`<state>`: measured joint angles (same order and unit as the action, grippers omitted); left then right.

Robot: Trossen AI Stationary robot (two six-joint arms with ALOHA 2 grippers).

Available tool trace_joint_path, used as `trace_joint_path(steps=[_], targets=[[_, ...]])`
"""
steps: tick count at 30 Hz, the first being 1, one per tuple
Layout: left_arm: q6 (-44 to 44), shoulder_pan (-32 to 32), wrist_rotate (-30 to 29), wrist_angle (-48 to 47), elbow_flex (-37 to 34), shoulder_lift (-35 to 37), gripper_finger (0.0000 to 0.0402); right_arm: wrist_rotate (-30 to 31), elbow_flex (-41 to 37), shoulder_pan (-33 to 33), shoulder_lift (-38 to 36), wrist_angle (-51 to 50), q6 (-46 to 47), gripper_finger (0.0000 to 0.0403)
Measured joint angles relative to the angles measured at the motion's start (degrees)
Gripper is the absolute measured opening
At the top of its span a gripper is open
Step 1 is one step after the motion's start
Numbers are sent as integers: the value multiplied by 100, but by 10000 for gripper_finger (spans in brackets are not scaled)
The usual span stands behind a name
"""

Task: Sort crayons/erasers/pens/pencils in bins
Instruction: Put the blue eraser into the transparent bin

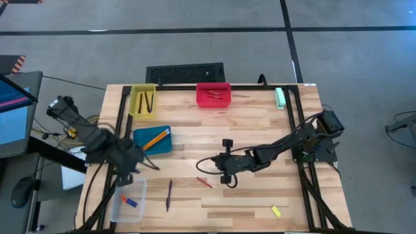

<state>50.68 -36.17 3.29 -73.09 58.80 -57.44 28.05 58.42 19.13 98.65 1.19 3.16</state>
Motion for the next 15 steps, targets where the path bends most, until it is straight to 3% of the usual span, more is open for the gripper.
trace_joint_path(steps=[3, 7, 15], targets=[[1202, -783, 172, 26, -320, -26, 14, -13, -312, 57, 1, 485, -43, 3], [2115, -1603, 239, 740, -864, -96, 14, -105, -646, 118, 0, 864, -55, 5], [3176, -2240, 610, 2463, -1904, -111, 13, -127, -663, 133, 0, 892, -17, 4]])
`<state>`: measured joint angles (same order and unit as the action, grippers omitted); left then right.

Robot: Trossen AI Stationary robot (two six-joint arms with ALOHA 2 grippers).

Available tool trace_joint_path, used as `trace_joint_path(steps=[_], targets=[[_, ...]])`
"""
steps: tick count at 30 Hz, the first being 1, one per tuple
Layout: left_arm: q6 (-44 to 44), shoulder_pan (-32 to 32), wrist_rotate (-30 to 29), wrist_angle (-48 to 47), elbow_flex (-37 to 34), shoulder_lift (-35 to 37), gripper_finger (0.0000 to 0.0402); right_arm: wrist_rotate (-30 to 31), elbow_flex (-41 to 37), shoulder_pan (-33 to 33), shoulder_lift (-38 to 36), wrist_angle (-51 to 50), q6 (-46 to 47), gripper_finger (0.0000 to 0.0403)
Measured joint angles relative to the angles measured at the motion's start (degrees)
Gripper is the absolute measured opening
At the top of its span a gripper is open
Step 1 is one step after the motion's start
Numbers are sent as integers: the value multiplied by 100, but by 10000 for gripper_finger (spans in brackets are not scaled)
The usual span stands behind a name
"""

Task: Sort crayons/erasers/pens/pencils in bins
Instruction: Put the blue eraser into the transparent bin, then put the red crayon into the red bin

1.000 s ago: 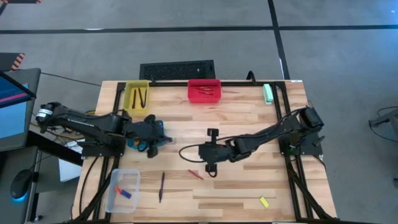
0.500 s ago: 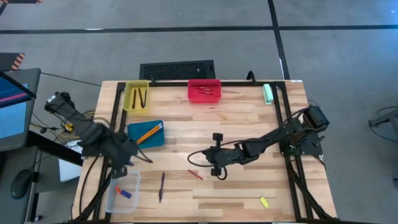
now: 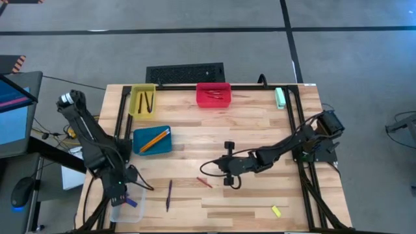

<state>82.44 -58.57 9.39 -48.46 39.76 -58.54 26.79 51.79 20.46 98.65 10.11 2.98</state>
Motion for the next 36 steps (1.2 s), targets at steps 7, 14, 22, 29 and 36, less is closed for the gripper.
trace_joint_path(steps=[7, 14, 22, 29, 36], targets=[[112, -83, -48, 90, -264, 0, 29, -107, 0, 16, 0, -13, 2, 3], [418, -110, -169, 161, -262, 7, 84, -120, -2, 18, 0, -152, 96, 2], [219, -154, 694, 472, -193, 7, 129, -120, 42, 23, -115, -525, 215, 2], [-896, -223, -1349, 1130, 53, 449, 46, -4, 269, 173, -501, -1619, 910, 1], [-3624, 90, -3480, 3168, -545, 991, 6, -166, 268, 297, -458, -1262, 1405, 1]])
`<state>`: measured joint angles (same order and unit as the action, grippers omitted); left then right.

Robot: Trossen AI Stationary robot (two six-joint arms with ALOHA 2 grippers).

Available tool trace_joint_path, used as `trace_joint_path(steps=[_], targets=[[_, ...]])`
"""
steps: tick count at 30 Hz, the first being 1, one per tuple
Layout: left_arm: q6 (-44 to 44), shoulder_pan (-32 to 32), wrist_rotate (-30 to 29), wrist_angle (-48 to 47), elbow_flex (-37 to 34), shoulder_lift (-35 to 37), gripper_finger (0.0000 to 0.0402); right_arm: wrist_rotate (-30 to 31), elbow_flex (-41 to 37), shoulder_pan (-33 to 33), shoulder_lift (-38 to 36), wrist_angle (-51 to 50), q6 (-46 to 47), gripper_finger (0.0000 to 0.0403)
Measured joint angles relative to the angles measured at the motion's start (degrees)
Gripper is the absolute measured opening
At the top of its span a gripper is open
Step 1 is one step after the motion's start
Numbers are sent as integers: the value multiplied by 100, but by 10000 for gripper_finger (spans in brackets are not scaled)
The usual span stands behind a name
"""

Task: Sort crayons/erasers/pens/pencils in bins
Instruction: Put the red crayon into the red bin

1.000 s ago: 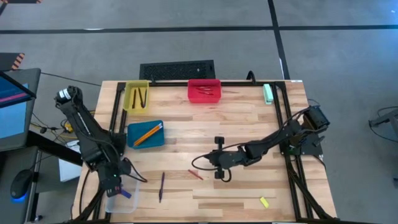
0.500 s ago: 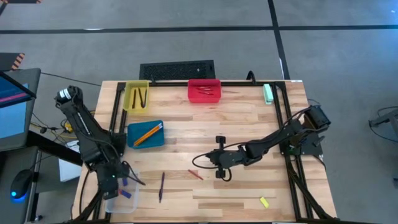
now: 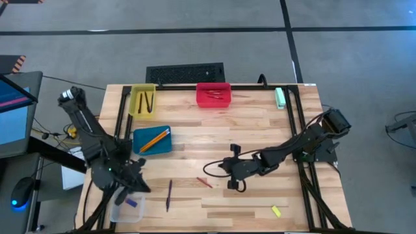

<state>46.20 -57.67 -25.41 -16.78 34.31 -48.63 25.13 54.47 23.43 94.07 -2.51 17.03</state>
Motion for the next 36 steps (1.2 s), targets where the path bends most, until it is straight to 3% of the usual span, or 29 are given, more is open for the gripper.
trace_joint_path(steps=[8, 12, 16, 23, 28, 36], targets=[[-3223, 816, -834, 3524, -1415, -58, 1, -164, 84, 67, 1, 153, 772, 5], [-3805, 1420, -514, 5497, -2309, -165, 0, -169, 227, 80, 145, -140, 1101, 6], [-4016, 1895, -53, 6800, -2868, -161, 0, -164, 737, 126, 413, -594, 1292, 6], [-4423, 2393, -451, 6924, -3056, -163, 0, -283, 1857, 89, 1229, -2025, 2035, 19], [-4519, 2671, -993, 6817, -3056, -163, 0, -691, 2495, 46, 1822, -2721, 2387, 75], [-4421, 2914, -1041, 6623, -3050, -163, 0, -1041, 3314, 43, 2528, -3132, 2498, 169]])
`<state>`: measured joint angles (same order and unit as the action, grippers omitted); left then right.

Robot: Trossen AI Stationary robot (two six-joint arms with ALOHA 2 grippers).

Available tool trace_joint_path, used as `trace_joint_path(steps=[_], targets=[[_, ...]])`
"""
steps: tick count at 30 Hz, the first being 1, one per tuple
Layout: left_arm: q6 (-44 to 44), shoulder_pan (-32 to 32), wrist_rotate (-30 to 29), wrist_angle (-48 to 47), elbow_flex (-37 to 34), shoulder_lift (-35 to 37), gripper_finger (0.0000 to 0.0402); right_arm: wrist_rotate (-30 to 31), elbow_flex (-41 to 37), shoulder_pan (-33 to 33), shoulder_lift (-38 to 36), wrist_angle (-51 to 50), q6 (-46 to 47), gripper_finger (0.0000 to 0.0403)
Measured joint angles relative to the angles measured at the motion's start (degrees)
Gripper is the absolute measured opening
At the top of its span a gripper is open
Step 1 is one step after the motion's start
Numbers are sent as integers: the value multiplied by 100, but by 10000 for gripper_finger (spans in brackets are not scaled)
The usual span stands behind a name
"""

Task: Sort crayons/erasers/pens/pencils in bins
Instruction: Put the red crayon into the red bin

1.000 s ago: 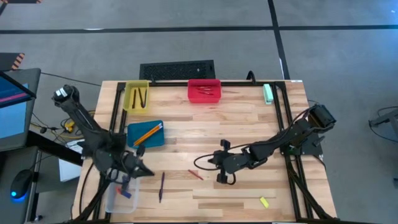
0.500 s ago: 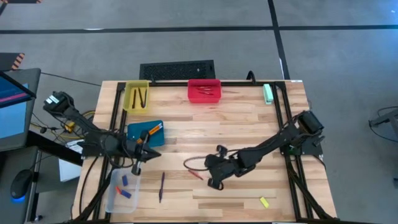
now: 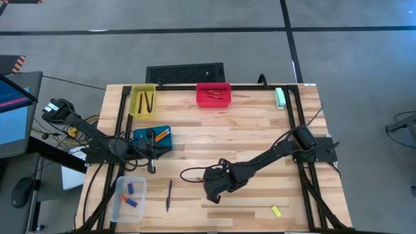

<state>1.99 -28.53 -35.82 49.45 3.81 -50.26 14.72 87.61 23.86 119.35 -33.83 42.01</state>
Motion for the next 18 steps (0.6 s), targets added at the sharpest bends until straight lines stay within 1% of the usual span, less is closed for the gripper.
trace_joint_path(steps=[3, 6, 14, 18], targets=[[-1, 2, -2, -49, 0, 0, 0, 0, 233, 0, 179, -91, -1, 188], [14, 2, 0, -61, 0, 2, 0, -1, 383, -3, 395, -190, 1, 191], [80, 2, 0, -102, 0, 2, 0, -5, 556, -35, 687, -217, -3, 165], [80, 2, 0, -110, 0, 2, 0, -6, 556, -37, 711, -212, 1, 161]])
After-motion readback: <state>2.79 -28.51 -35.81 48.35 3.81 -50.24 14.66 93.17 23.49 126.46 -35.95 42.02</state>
